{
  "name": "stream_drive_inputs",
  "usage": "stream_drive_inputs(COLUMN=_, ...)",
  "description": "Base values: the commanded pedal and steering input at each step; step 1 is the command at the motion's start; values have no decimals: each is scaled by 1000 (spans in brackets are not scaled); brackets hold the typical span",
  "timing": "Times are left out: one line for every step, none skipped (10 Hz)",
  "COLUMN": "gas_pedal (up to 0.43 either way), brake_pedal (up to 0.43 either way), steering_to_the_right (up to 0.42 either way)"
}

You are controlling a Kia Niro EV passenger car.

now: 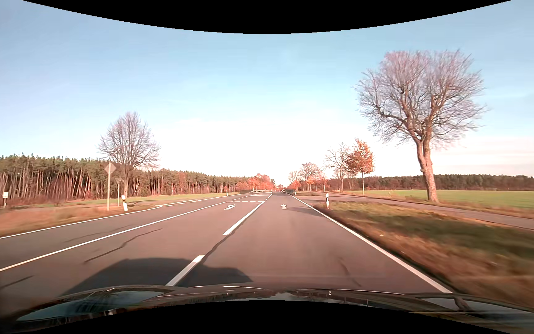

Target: Follow the waypoints while adhering to traffic rules and regulations

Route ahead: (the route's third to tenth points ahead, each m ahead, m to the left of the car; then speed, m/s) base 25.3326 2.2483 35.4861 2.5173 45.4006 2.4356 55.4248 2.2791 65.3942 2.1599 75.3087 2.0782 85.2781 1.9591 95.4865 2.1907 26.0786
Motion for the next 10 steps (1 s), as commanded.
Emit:
stream_drive_inputs(gas_pedal=189, brake_pedal=0, steering_to_the_right=-5)
stream_drive_inputs(gas_pedal=189, brake_pedal=0, steering_to_the_right=-4)
stream_drive_inputs(gas_pedal=189, brake_pedal=0, steering_to_the_right=-5)
stream_drive_inputs(gas_pedal=189, brake_pedal=0, steering_to_the_right=-5)
stream_drive_inputs(gas_pedal=189, brake_pedal=0, steering_to_the_right=-4)
stream_drive_inputs(gas_pedal=189, brake_pedal=0, steering_to_the_right=-5)
stream_drive_inputs(gas_pedal=189, brake_pedal=0, steering_to_the_right=-4)
stream_drive_inputs(gas_pedal=189, brake_pedal=0, steering_to_the_right=-4)
stream_drive_inputs(gas_pedal=189, brake_pedal=0, steering_to_the_right=-4)
stream_drive_inputs(gas_pedal=189, brake_pedal=0, steering_to_the_right=-4)
